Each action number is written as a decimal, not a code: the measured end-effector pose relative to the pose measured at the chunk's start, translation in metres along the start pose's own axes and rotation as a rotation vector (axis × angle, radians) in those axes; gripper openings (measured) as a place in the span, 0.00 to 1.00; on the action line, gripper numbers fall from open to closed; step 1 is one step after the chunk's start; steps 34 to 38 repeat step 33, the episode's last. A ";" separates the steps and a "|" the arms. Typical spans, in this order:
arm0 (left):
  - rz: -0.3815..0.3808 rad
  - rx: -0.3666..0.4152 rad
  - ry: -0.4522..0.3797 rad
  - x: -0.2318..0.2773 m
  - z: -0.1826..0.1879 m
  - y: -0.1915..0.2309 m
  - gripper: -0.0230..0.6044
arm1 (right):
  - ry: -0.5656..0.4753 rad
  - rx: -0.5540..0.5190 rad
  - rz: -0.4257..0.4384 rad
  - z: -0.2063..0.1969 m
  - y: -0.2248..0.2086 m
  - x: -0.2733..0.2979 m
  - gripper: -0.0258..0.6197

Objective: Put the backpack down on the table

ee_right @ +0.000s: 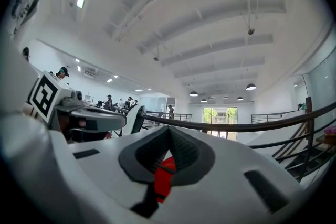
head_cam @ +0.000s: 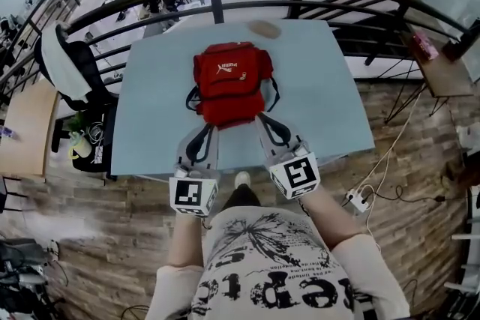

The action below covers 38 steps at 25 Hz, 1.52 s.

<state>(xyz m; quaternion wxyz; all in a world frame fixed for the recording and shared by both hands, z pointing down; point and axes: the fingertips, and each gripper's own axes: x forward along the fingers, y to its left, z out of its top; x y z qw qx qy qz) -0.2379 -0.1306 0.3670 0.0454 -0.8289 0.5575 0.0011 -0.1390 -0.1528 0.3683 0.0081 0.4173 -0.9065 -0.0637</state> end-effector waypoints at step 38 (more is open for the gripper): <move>0.042 -0.018 -0.029 -0.018 0.024 0.019 0.08 | -0.016 -0.007 -0.046 0.008 -0.012 -0.018 0.03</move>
